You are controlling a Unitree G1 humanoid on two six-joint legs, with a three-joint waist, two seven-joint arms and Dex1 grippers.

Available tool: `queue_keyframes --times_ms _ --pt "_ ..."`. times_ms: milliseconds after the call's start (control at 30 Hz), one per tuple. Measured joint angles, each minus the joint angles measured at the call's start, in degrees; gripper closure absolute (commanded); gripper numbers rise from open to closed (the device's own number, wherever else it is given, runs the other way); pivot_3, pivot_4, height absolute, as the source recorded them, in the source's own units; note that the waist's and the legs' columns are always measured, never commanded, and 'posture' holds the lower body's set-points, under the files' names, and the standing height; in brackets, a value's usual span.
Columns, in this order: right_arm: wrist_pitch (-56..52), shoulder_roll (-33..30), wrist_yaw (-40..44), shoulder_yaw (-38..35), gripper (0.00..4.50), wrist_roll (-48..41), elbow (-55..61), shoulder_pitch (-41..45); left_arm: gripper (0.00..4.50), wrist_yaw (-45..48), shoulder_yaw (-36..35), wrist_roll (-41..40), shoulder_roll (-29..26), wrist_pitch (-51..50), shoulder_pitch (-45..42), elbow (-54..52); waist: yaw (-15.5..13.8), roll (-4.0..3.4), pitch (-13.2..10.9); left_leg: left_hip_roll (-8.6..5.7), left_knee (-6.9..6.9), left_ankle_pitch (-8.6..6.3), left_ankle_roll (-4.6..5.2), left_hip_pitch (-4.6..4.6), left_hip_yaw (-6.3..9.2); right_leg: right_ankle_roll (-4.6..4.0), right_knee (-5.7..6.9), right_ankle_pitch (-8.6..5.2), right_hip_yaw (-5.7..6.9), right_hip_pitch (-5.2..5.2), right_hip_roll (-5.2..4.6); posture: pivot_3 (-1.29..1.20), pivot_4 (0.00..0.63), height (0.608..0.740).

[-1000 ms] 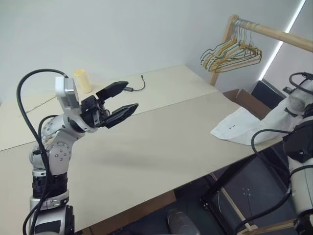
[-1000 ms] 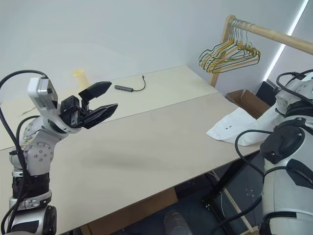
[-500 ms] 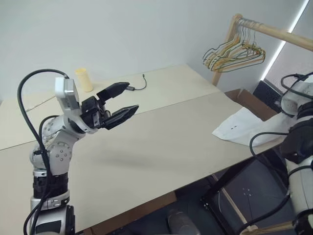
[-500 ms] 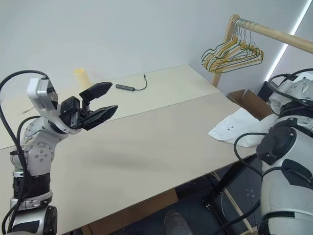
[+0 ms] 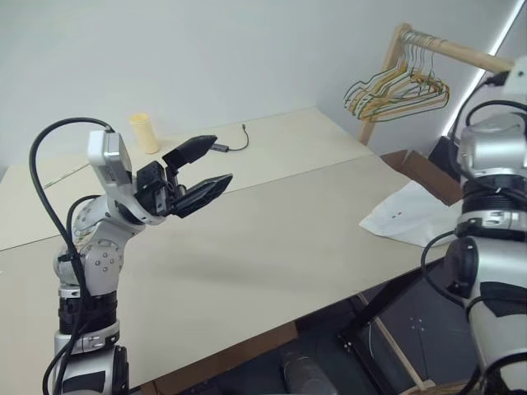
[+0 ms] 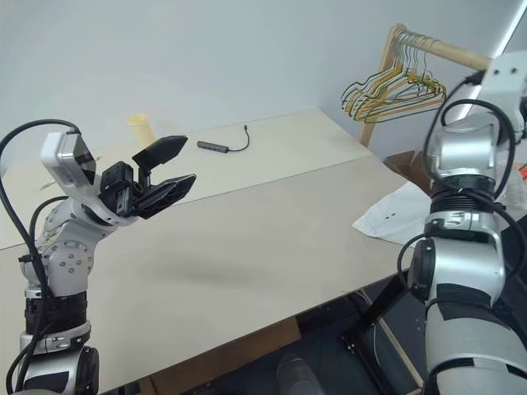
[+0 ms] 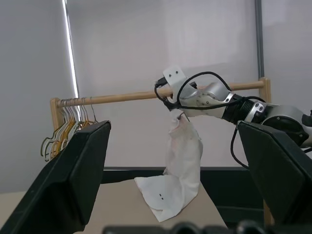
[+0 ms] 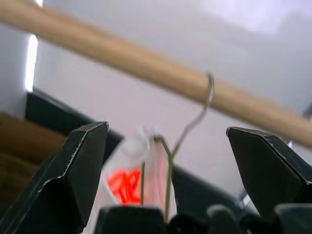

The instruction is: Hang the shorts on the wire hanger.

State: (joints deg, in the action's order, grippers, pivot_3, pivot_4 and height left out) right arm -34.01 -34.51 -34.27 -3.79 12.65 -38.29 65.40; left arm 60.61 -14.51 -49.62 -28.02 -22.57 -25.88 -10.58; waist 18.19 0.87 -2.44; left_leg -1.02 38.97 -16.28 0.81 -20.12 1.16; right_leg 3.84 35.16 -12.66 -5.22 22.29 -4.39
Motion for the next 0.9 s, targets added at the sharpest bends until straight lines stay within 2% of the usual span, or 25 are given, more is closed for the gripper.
queue_keyframes --times_ms 167,300,400,533,733,900 --pt "5.93 0.9 11.88 8.66 0.04 3.64 6.62 -4.9 0.0 -0.5 -0.18 0.41 -1.46 0.0 2.61 -0.05 0.14 0.0 0.0 0.02 0.01 0.0 0.0 0.16 0.0 0.0 0.02 0.02 0.0 0.02 0.02 -0.21 0.0 0.74" --pt "11.52 2.87 30.56 18.84 0.04 4.42 16.5 -11.25 0.0 -2.26 -1.22 2.61 -4.58 0.04 7.58 -0.52 0.6 0.0 0.01 0.09 0.0 0.0 -0.01 0.27 0.06 -0.01 0.09 0.03 0.02 0.05 0.06 -0.19 0.0 0.74" --pt "16.57 2.96 42.75 25.36 0.04 4.33 24.35 -18.05 0.0 -3.9 -2.36 4.13 -6.56 0.05 10.96 -2.29 -0.34 0.0 0.0 0.09 0.01 0.0 -0.01 0.22 0.17 0.0 0.1 0.02 0.11 0.1 -0.04 -0.17 0.0 0.74" --pt "21.01 1.9 55.67 28.64 0.04 3.23 33.99 -25.14 0.0 -6.55 -3.34 7.24 -9.0 0.04 16.88 -4.83 -2.5 0.0 0.0 0.08 0.0 -0.01 -0.02 0.1 0.19 0.0 0.08 0.02 0.14 0.24 -0.13 -0.13 0.0 0.74" --pt "24.49 1.07 65.96 30.37 0.04 2.99 39.94 -30.49 0.0 -9.75 -3.05 12.23 -10.53 -0.24 26.87 -8.07 -5.97 0.06 0.02 0.1 0.01 -0.01 -0.04 -0.07 0.19 -0.1 0.32 0.07 0.15 0.6 -0.12 -0.07 0.0 0.74" --pt "26.81 1.83 67.32 30.72 0.04 5.31 40.04 -33.43 0.0 -12.88 -1.68 15.7 -10.15 -0.56 31.31 -10.03 -8.9 0.12 0.01 0.06 0.03 0.09 -0.16 -0.05 0.17 -0.24 0.7 0.04 0.13 0.78 -0.02 -0.03 0.0 0.74"
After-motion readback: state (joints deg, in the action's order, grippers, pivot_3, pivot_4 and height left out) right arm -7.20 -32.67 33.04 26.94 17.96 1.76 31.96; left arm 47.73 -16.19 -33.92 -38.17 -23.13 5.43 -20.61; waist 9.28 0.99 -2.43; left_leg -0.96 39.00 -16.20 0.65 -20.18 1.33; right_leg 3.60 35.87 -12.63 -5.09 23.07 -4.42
